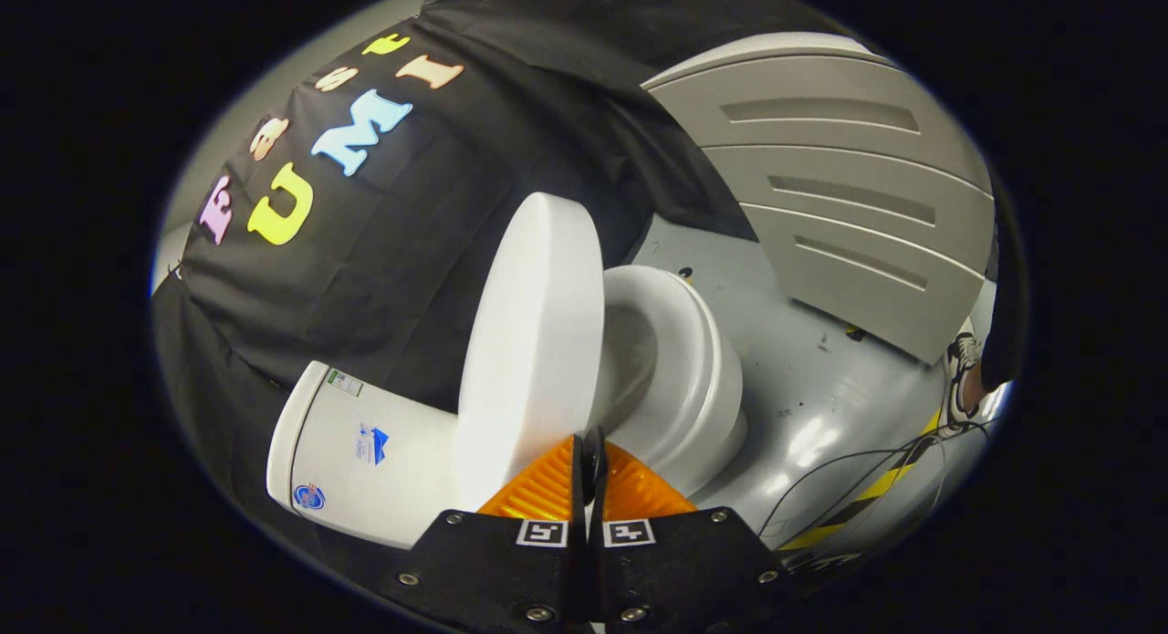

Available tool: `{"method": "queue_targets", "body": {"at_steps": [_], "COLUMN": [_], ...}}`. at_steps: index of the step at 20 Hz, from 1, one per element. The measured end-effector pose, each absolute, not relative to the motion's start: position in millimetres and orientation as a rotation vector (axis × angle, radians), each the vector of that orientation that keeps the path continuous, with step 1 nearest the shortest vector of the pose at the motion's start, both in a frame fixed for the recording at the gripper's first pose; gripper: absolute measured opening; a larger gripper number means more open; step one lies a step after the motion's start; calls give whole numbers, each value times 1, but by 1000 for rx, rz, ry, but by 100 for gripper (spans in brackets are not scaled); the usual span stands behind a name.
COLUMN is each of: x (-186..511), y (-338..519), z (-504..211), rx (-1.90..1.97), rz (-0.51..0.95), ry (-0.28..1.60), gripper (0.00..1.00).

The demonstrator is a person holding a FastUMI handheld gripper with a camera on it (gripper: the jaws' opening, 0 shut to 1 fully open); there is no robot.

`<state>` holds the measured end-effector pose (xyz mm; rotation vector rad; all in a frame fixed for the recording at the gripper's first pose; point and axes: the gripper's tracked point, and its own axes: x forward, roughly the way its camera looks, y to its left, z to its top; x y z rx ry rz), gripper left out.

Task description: Open the toilet lid.

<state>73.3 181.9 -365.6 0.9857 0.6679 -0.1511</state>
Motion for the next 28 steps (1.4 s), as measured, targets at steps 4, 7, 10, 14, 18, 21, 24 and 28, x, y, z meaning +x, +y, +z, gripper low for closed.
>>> {"method": "queue_targets", "body": {"at_steps": [4,7,10,14,18,21,24,28], "x": [77,79,78,81,83,84,85,87], "y": [188,192,195,198,202,206,208,216], "z": [-339,-325,-319,-311,-300,-294,-287,-276], "rx": [901,833,776,701,632,561,540,531], "rz": [-134,-136,-139,-146,-167,-179,-195,-199], "ry": [650,643,644,644,655,660,665,643], "gripper": [0,0,0,0,0,0,0,0]}}
